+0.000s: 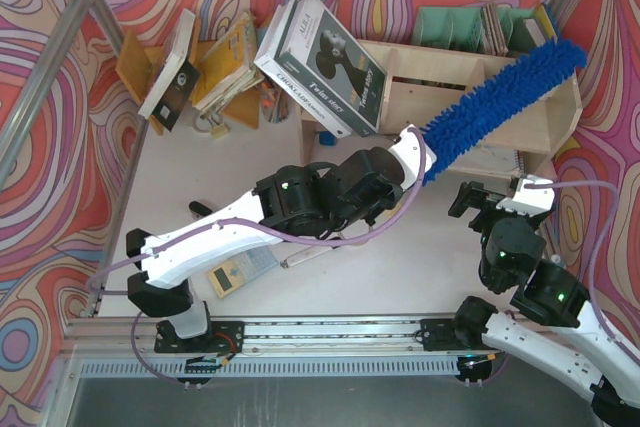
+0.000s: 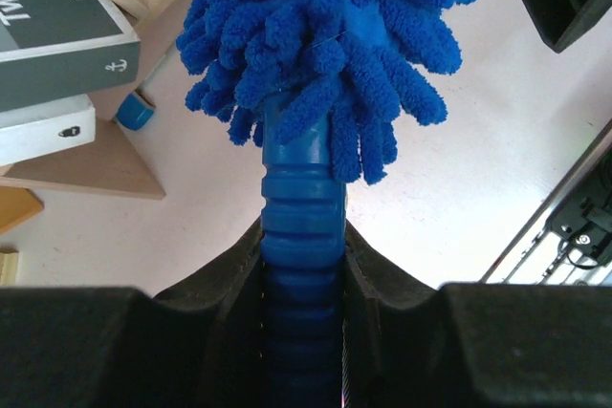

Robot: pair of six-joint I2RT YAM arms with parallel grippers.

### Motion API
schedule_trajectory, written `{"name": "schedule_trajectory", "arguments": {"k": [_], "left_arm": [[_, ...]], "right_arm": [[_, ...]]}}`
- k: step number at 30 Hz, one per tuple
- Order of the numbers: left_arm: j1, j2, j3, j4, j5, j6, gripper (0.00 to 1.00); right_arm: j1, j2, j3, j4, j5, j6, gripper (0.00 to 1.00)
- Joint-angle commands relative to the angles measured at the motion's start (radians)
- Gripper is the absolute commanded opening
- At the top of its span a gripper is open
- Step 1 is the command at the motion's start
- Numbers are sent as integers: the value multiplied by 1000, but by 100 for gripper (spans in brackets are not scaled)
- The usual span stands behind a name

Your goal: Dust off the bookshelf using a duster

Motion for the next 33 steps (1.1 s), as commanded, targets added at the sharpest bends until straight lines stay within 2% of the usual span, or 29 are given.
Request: {"name": "schedule_trajectory", "arguments": {"k": [1,7,18,33], "left_arm": [[1,-20,19,82,-56,43,0],[27,58,128,27,-64,66,0],[124,252,406,-114,60,101,0],[147,327,461,-117,210,154,0]], "right_arm": [[1,-14,14,1,27,12,97],[1,-16,16,-1,25,15,97],[1,-41,21,-1,-4,15,97],[0,-114,13,39,-77,-12,99]]}}
